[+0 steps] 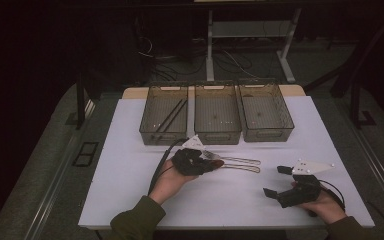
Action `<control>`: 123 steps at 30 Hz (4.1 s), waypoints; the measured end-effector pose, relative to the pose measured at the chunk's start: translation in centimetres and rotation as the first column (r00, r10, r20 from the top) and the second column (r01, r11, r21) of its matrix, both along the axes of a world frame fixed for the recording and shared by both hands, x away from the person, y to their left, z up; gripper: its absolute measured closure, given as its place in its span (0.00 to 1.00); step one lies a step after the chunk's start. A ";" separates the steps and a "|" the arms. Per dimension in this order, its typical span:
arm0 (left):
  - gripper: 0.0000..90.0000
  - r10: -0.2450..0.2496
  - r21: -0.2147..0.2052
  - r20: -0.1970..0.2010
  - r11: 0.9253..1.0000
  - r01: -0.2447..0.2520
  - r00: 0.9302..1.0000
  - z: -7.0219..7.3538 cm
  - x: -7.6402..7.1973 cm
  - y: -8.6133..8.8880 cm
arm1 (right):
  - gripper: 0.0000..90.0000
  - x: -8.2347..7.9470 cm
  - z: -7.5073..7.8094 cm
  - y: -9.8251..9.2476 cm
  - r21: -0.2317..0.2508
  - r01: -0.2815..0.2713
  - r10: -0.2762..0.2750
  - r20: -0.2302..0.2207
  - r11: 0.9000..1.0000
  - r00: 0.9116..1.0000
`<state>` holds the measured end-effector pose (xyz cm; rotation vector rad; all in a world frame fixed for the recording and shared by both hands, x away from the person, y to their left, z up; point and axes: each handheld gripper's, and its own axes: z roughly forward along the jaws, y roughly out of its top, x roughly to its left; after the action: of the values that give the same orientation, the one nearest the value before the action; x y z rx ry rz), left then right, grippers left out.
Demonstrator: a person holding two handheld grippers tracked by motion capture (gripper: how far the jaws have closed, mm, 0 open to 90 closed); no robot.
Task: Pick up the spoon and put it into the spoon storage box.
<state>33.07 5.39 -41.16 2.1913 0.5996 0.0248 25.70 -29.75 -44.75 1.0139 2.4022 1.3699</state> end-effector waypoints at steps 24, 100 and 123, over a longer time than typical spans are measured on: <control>0.89 0.081 -0.049 0.044 0.996 -0.078 0.996 4.4 5.1 -1.0 | 0.00 0.0 0.0 0.0 0.002 0.001 -0.001 0.001 1.000 1.000; 0.39 0.175 -0.099 0.149 0.982 -0.161 0.973 6.2 14.1 -5.2 | 0.00 0.0 0.3 -0.2 0.034 -0.006 0.006 0.002 0.999 1.000; 0.23 0.101 -0.092 0.192 0.992 -0.084 0.976 6.7 5.2 -0.6 | 0.00 -0.1 0.3 -0.2 0.028 -0.001 0.001 0.000 1.000 1.000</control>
<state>38.27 4.84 -34.42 2.0487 0.5795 0.2574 25.63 -29.91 -44.50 1.0199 2.3907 1.4082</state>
